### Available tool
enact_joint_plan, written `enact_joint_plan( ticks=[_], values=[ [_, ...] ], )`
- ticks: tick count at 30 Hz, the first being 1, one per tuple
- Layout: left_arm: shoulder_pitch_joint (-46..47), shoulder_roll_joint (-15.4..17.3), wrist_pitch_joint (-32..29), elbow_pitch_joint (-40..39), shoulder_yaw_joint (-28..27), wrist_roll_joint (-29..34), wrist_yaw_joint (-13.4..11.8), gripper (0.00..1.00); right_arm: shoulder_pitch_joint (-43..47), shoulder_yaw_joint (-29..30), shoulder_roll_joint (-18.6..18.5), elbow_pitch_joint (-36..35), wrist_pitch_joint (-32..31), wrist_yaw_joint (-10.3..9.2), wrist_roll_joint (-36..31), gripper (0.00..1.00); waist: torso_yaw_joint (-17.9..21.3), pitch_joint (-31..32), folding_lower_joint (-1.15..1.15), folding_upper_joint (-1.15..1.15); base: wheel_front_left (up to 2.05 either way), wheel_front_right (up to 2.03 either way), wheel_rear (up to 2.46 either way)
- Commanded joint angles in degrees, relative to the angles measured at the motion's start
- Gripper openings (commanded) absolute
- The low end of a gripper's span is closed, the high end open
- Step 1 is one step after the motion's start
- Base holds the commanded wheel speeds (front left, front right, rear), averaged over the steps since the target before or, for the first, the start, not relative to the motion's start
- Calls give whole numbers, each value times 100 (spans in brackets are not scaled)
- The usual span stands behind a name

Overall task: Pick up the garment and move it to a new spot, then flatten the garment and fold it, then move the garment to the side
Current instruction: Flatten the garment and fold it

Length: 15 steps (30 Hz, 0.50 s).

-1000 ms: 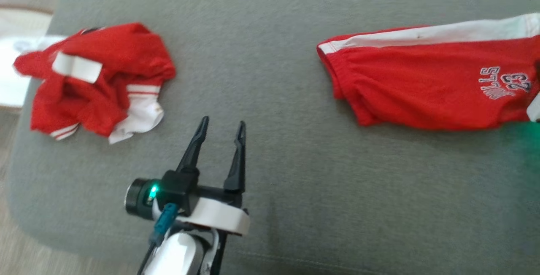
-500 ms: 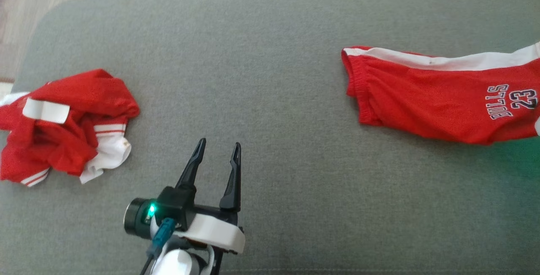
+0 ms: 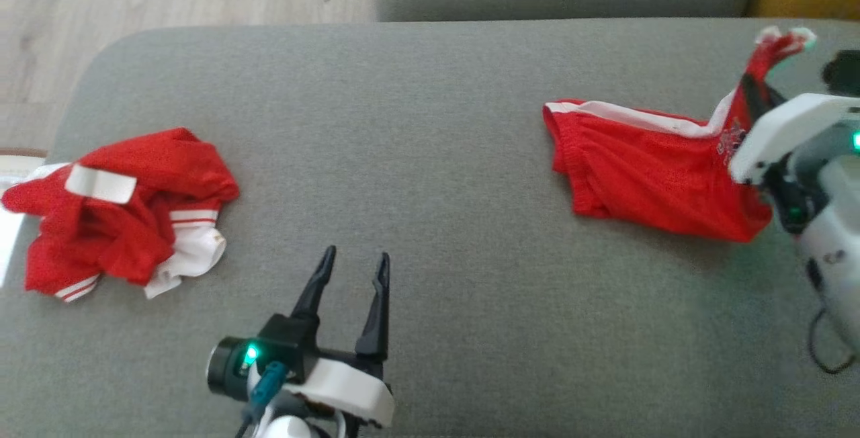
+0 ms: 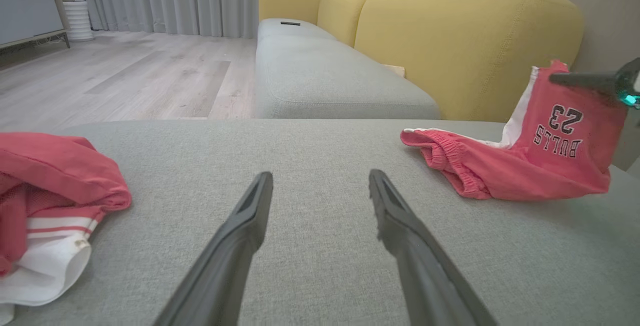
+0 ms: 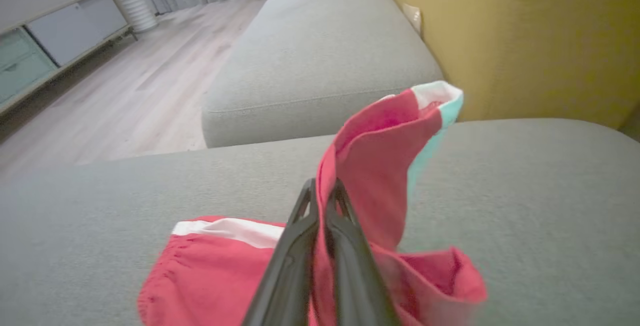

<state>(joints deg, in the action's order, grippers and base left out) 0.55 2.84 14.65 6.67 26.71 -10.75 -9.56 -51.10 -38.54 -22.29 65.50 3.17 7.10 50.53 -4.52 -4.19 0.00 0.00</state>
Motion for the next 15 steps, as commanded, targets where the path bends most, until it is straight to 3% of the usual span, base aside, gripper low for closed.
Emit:
enact_joint_plan(
  ticks=[1,13,14,15],
  values=[
    [99,4,35,-148,-147,-10,-1,100,-84,-75,87,-174,48,39,53,0,-100,60,0,0,0,0,0],
    [27,4,35,4,-98,-55,26,100,201,-282,957,-246,-104,39,125,0,-528,121,0,0,0,0,0],
    [33,4,35,11,-93,-64,20,100,235,-310,1016,-235,-139,39,125,4,-549,117,0,0,0,0,0],
    [39,4,35,20,-88,-74,16,100,267,-346,1069,-238,-172,39,119,28,-563,118,0,0,0,0,0]
  ],
)
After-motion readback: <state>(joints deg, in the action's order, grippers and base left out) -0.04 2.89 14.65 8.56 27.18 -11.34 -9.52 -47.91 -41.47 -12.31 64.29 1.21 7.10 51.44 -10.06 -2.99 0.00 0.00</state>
